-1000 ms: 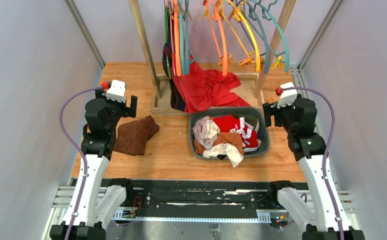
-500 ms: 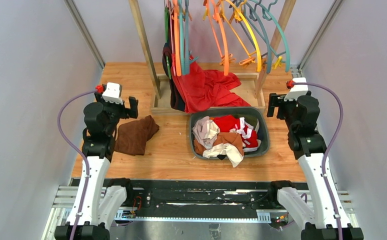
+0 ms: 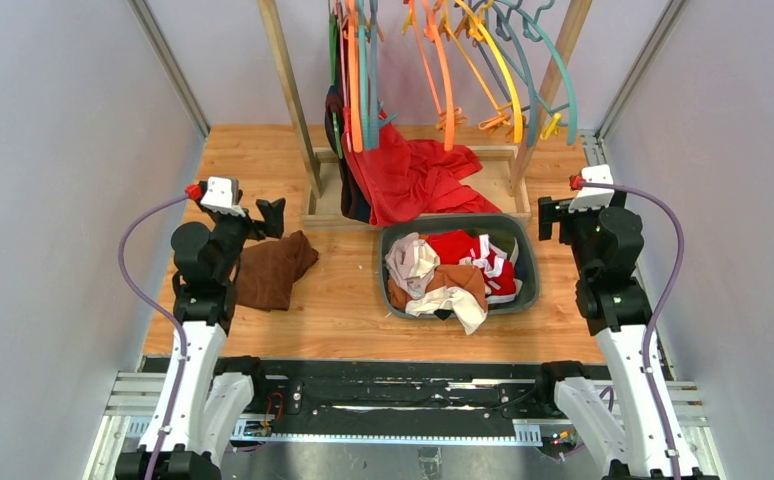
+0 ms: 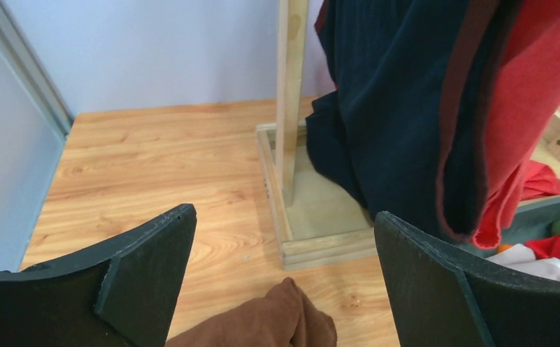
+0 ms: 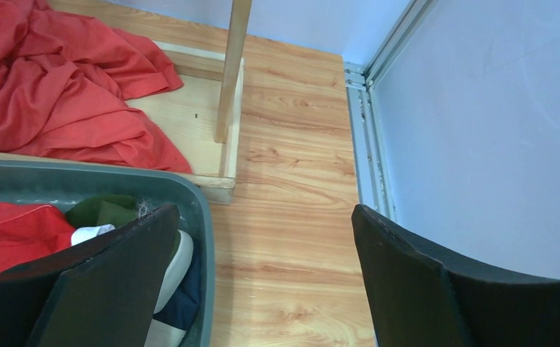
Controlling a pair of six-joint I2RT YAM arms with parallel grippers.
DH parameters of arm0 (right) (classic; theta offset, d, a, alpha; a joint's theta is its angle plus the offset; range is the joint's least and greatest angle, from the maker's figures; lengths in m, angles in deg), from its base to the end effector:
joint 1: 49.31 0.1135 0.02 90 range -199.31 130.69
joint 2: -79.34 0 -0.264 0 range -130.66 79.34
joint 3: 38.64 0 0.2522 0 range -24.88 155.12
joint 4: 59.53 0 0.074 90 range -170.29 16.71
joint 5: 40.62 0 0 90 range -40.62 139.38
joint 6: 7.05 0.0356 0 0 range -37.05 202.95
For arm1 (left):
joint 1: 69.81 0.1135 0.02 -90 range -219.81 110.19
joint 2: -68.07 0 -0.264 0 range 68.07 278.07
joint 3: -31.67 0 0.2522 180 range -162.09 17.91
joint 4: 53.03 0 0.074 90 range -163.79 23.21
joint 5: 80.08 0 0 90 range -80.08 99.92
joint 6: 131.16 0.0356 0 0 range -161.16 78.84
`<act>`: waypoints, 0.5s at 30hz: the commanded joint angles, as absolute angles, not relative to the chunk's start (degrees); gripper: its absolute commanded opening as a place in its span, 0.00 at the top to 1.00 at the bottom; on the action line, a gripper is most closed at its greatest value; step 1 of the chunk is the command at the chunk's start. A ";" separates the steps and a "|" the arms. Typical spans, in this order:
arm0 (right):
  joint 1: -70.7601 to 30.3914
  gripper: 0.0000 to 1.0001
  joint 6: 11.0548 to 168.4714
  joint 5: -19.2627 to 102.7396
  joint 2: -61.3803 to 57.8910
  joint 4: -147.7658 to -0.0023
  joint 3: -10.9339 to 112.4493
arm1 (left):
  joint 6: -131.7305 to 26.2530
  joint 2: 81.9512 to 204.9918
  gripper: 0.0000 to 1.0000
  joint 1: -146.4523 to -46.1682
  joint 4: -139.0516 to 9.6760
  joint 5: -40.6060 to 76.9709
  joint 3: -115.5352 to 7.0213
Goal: Remove the underwear clipped to the hanger
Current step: Reset both arms
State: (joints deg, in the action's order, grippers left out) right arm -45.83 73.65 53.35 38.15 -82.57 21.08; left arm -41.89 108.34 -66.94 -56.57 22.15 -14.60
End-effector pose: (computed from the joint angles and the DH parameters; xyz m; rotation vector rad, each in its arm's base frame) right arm 0.1695 0.0078 0.3589 -0.1311 1.6458 -0.1345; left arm 0.1782 0.0014 0.3152 0.1222 1.5254 -0.1333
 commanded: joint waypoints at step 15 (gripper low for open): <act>-46.67 0.08 66.75 51.93 41.45 -82.63 20.68 | -31.63 105.27 0.02 -66.47 -69.80 28.80 -25.76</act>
